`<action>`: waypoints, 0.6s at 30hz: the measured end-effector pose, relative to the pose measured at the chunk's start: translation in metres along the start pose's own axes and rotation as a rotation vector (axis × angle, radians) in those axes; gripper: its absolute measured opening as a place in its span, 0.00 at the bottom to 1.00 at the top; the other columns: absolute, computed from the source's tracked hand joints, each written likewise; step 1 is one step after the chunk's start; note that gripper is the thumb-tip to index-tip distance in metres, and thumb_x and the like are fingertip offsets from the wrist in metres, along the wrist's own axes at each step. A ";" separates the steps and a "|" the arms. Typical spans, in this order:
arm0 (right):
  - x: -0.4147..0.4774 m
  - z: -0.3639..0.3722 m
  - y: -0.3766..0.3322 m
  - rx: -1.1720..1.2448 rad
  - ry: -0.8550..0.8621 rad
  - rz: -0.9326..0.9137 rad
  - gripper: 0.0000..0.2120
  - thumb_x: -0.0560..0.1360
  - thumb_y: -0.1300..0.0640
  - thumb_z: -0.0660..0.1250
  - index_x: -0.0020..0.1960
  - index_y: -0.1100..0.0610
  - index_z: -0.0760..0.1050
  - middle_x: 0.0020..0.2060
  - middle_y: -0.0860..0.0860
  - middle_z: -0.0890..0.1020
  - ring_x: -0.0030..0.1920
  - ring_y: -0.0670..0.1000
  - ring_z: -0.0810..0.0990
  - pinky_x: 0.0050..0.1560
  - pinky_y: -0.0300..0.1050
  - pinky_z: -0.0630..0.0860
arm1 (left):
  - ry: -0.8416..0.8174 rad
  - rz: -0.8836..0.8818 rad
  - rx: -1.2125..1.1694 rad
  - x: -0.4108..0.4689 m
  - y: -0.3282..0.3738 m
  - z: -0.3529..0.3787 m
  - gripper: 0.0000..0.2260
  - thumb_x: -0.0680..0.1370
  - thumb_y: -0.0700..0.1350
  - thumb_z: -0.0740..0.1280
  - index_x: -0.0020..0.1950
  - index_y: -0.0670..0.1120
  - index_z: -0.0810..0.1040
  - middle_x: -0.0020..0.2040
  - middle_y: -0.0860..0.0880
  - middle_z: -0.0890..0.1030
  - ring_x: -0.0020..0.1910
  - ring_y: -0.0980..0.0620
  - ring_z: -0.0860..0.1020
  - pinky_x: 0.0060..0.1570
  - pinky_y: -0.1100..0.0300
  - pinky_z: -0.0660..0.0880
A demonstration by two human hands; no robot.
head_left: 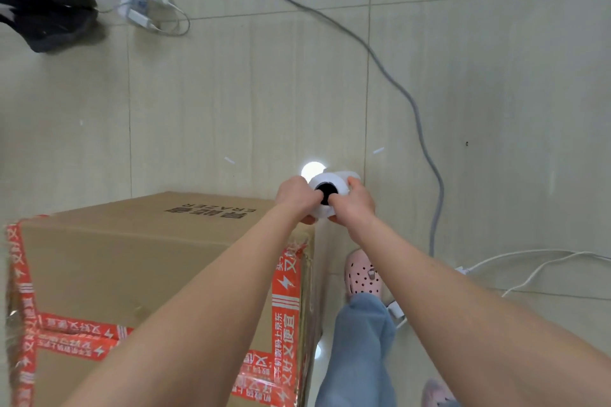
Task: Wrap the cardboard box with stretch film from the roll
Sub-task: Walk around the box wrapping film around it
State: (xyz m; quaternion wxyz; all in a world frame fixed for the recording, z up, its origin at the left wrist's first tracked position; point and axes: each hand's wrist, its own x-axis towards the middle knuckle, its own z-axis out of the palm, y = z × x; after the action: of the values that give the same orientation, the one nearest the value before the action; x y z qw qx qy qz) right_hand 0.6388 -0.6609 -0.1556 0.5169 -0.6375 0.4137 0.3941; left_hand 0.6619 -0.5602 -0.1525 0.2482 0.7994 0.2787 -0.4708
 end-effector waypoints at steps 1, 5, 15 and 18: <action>0.000 0.000 -0.002 0.014 0.006 0.017 0.32 0.74 0.65 0.62 0.76 0.50 0.59 0.68 0.56 0.68 0.55 0.57 0.75 0.51 0.50 0.80 | 0.001 0.036 0.051 0.001 0.000 -0.001 0.06 0.74 0.42 0.62 0.39 0.40 0.73 0.34 0.42 0.79 0.26 0.47 0.78 0.29 0.61 0.75; 0.002 0.003 -0.002 0.021 -0.006 0.024 0.32 0.75 0.66 0.61 0.76 0.50 0.59 0.69 0.54 0.68 0.57 0.57 0.75 0.53 0.52 0.80 | 0.087 0.253 0.329 0.009 0.002 0.001 0.12 0.74 0.42 0.62 0.57 0.45 0.75 0.53 0.43 0.80 0.51 0.43 0.78 0.45 0.56 0.73; 0.003 0.018 -0.030 -0.360 0.028 -0.182 0.26 0.75 0.60 0.61 0.72 0.48 0.66 0.65 0.52 0.75 0.61 0.56 0.74 0.54 0.41 0.70 | 0.185 0.170 0.151 0.024 -0.004 -0.014 0.06 0.71 0.37 0.61 0.42 0.42 0.77 0.39 0.44 0.78 0.41 0.42 0.78 0.35 0.58 0.70; 0.007 0.031 -0.047 -0.416 0.045 -0.301 0.23 0.74 0.59 0.62 0.68 0.48 0.70 0.63 0.51 0.77 0.61 0.56 0.75 0.60 0.45 0.71 | 0.240 0.010 -0.231 0.034 -0.012 -0.027 0.06 0.71 0.38 0.63 0.40 0.39 0.79 0.38 0.41 0.81 0.35 0.42 0.82 0.36 0.52 0.81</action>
State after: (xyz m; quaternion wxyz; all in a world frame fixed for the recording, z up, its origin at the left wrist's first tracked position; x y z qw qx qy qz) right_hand 0.6832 -0.6254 -0.1511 0.4182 -0.7930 0.2355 0.3751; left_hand 0.6836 -0.5265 -0.1725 0.3057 0.8175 0.3546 -0.3354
